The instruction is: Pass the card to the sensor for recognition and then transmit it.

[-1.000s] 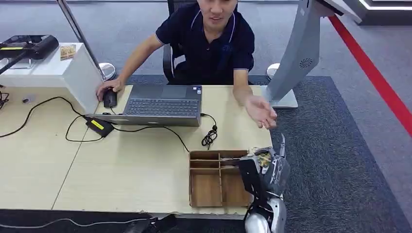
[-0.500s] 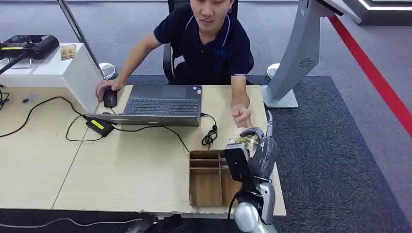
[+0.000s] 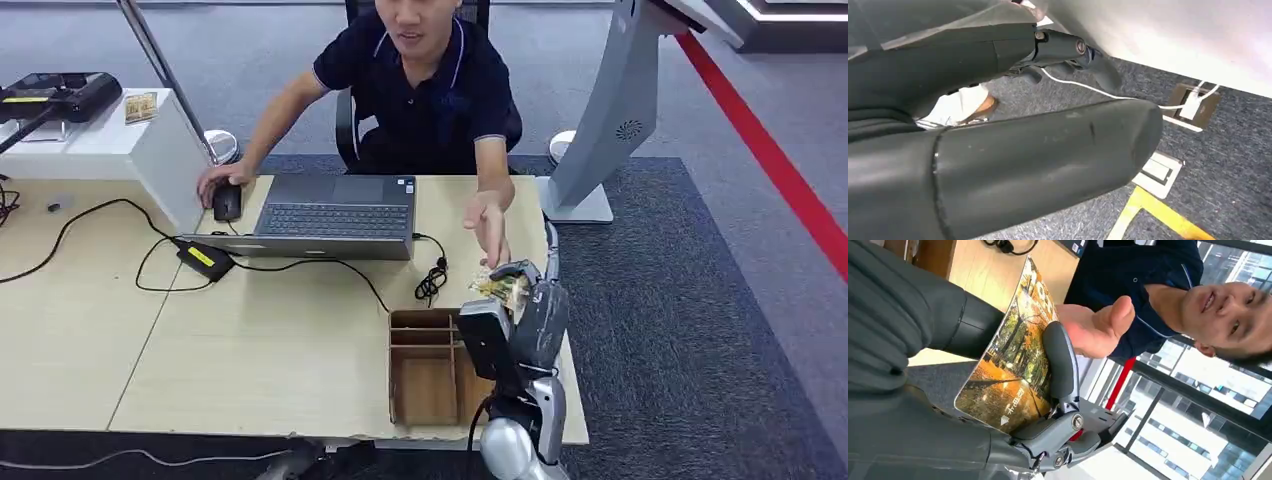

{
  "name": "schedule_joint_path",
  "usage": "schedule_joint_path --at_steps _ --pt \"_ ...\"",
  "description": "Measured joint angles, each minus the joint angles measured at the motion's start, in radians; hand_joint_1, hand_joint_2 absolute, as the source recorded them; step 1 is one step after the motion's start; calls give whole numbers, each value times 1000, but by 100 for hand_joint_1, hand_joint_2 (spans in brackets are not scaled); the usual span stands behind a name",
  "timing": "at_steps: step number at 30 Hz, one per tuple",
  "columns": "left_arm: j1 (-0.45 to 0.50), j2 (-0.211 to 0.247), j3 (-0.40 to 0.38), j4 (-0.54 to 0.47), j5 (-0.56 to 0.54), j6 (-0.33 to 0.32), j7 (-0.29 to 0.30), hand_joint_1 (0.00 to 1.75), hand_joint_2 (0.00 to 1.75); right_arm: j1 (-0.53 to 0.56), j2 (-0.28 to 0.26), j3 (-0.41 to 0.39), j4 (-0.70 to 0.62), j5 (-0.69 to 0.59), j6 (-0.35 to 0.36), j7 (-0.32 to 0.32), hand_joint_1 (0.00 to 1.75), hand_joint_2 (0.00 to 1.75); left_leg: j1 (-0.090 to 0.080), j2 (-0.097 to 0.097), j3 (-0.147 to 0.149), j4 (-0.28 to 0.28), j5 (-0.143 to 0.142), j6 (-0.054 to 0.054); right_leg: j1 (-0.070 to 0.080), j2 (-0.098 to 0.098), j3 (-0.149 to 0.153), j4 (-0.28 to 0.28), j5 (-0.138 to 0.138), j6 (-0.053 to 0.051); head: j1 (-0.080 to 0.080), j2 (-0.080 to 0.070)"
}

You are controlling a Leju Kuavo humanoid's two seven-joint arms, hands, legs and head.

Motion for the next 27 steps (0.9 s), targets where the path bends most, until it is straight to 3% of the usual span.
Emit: schedule_joint_path --at_steps 1,2,3,14,27 --pt "0 0 -1 0 0 0 -1 0 0 1 0 0 -3 0 0 0 147 175 0 0 0 0 0 0 0 0 0 0 0 0 0 0" --pt "-1 -1 -2 0 0 0 -1 0 0 2 0 0 -3 0 0 0 35 175 0 0 0 0 0 0 0 0 0 0 0 0 0 0" --pt "-1 -1 -2 1 -1 0 -1 0 0 3 -1 0 -3 0 0 0 0 175 0 0 0 0 0 0 0 0 0 0 0 0 0 0" --pt "-5 -3 -6 6 0 0 1 0 0 21 -6 4 -23 9 0 58 0 175 0 0 0 0 0 0 0 0 0 0 1 -1 0 0" --pt "1 -5 -6 6 16 13 18 0 0 34 -93 110 -71 -47 0 273 0 175 0 0 -1 0 0 0 0 0 -1 0 1 -1 0 0"
